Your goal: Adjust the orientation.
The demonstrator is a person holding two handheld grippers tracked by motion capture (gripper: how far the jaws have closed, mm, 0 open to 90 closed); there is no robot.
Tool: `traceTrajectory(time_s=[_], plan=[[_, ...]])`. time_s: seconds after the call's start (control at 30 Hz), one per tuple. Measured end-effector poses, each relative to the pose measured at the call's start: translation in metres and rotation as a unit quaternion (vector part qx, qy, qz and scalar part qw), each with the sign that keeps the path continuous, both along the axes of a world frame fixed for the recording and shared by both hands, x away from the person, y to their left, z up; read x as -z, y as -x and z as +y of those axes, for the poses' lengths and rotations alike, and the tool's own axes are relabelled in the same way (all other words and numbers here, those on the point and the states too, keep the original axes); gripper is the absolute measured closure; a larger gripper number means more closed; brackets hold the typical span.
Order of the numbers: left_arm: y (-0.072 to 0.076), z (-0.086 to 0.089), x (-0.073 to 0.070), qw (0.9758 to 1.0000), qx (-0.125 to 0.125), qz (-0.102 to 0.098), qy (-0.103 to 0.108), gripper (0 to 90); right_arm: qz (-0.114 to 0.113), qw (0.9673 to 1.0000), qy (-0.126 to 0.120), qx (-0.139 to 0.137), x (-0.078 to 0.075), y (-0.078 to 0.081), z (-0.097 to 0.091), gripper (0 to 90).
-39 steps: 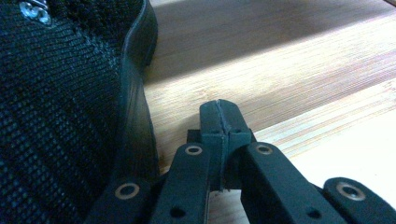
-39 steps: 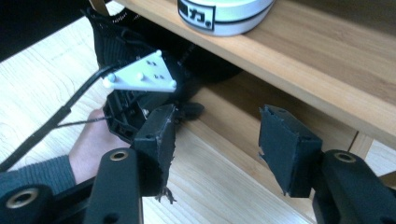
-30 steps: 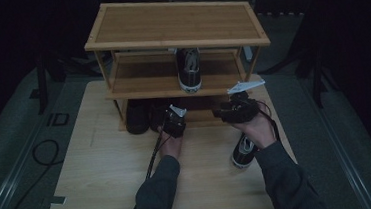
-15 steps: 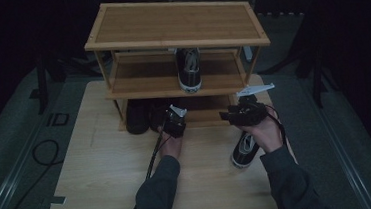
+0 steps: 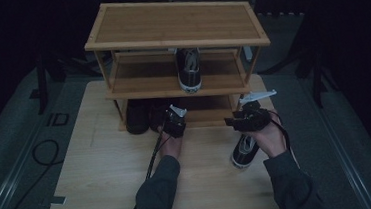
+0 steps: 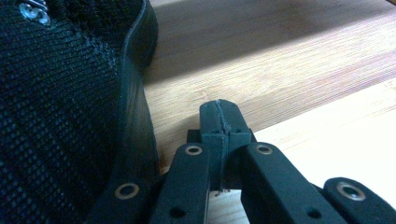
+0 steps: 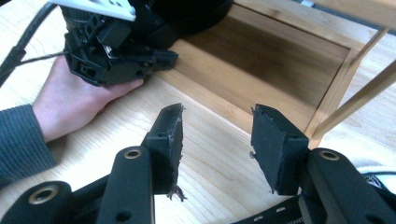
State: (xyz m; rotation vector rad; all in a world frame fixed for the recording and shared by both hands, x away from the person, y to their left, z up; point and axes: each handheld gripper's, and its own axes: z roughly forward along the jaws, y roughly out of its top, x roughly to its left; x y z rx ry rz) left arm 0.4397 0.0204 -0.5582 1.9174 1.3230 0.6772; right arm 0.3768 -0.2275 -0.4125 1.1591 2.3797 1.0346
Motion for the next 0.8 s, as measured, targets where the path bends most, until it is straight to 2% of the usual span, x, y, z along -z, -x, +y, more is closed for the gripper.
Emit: traceTrajectory(time_s=[0.47,0.8], plan=[[0.0,0.0,0.0,1.0,0.001,0.0,0.0,90.0,0.005,0.9993,0.017,0.031,0.015,0.008,-0.016,57.7],[0.0,0.0,0.0,1.0,0.001,0.0,-0.001,90.0,0.017,0.9977,0.029,0.058,0.028,0.013,-0.029,61.2]])
